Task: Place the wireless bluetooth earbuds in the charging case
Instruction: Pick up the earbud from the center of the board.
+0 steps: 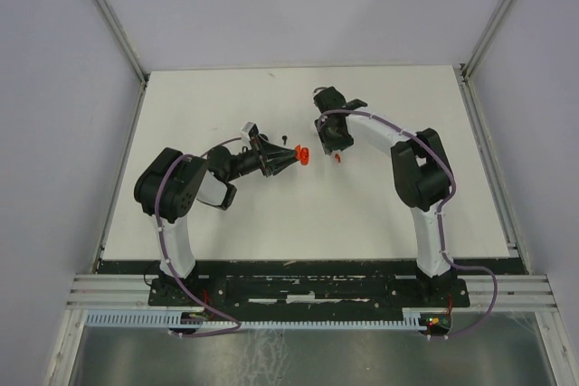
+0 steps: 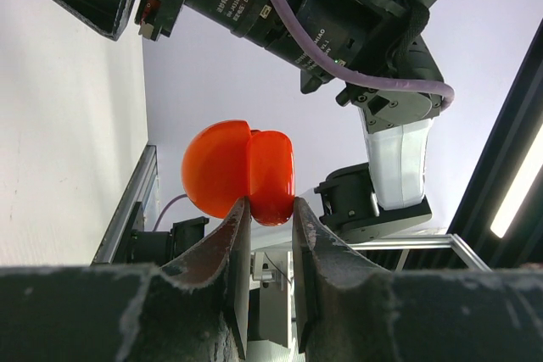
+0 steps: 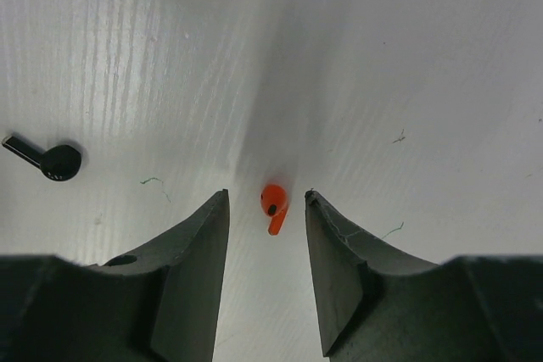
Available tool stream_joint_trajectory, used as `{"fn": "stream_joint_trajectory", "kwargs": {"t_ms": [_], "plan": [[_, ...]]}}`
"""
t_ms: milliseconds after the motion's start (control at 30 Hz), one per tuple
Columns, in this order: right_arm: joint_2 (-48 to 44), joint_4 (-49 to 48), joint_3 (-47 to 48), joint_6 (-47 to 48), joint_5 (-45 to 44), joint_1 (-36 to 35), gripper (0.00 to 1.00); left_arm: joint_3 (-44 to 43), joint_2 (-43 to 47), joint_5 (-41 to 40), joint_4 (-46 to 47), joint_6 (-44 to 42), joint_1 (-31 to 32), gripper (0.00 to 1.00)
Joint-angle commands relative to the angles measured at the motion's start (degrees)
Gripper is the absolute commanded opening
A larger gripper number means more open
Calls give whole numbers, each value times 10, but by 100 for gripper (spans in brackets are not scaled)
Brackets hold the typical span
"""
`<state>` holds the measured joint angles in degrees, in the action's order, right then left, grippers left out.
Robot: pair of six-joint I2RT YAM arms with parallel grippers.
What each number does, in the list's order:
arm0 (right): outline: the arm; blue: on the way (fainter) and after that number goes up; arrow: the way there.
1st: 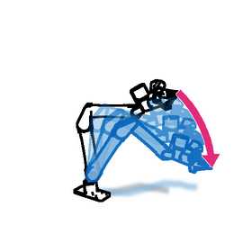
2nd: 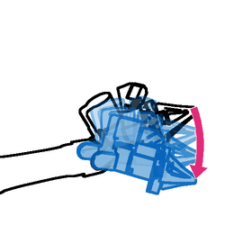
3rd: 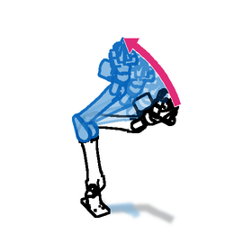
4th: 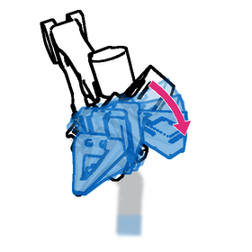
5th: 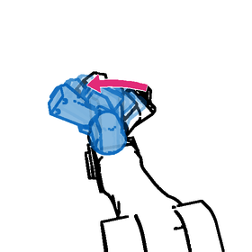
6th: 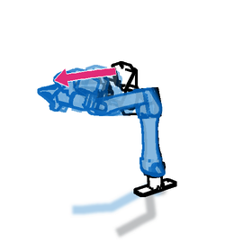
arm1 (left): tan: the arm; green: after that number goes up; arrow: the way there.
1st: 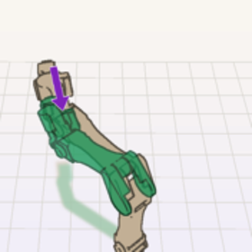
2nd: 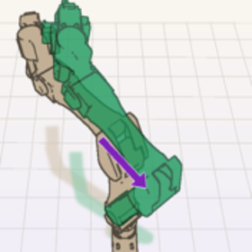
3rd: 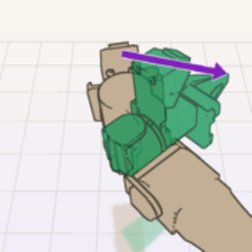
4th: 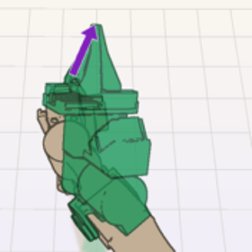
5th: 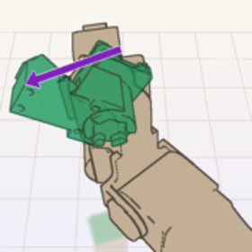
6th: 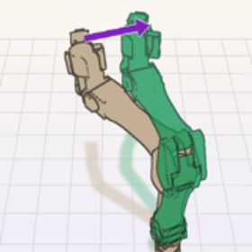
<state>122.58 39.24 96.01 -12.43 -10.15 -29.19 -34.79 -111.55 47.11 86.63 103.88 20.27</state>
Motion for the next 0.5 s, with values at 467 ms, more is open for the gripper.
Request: {"fn": "stream_joint_trajectory", "kwargs": {"t_ms": [467], "plan": [[35,64,66,-32,23,15,45,-5,14,11,78,-3,0,3]]}}
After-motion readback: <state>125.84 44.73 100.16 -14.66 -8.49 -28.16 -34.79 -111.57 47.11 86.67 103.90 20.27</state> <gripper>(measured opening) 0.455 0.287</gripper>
